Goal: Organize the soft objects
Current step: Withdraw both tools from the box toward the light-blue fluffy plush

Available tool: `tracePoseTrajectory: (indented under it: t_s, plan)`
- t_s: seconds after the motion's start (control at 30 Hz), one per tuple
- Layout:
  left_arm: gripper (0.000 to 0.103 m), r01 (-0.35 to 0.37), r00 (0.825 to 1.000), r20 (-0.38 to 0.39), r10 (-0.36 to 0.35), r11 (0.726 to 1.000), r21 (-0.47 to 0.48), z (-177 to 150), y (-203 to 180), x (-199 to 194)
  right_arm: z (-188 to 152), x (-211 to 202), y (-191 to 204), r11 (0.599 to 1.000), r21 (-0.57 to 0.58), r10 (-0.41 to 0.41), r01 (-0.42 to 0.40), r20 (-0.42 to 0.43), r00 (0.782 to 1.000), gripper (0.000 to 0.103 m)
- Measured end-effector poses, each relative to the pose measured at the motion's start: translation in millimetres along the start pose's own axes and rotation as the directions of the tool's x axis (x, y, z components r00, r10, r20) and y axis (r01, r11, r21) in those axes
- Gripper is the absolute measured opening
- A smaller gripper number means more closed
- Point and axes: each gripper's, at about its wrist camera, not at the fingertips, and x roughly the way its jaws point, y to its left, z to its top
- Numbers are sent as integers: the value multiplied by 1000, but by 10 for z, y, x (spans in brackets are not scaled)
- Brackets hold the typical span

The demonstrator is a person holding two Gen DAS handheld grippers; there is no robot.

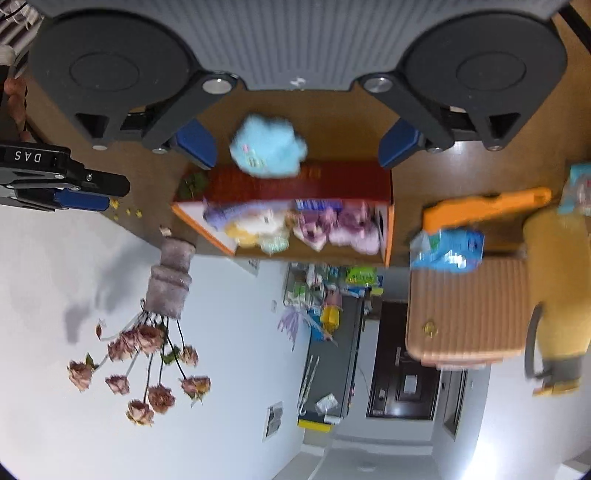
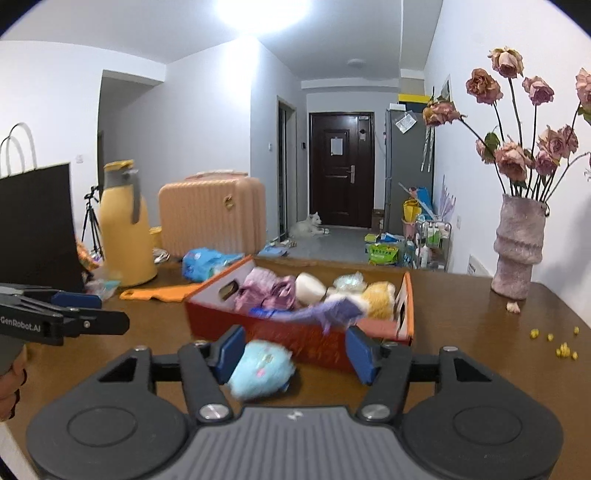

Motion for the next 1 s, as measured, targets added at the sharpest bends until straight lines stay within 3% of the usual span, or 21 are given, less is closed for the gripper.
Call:
tracePoseTrajectory:
  t_s: [0.13,0.23,0.53,0.73,1.0]
  plan:
    - [97,37,995,-86,-41,998,-43,-286,-39,-17,-224,-123,116,999,17,31,-31,-35,999,60]
    - [97,39,993,-110,-43,998,-43,-391,-55,-25,-357,-178,139,998,43,44,-41,-55,998,60]
    - [97,36,992,-120,-42,998,-49,-338,-62,158,-484,-97,75,996,79,44,-38,-87,995,60]
    - [96,33,990,-135,-45,996,-88,-252,18,458,-474,157,33,994,99,64,-52,-118,991,60]
    - [87,54,986,-154,-68,994,-92,-83,128,1025,-435,680,-98,979,185,108,-80,-148,983,59]
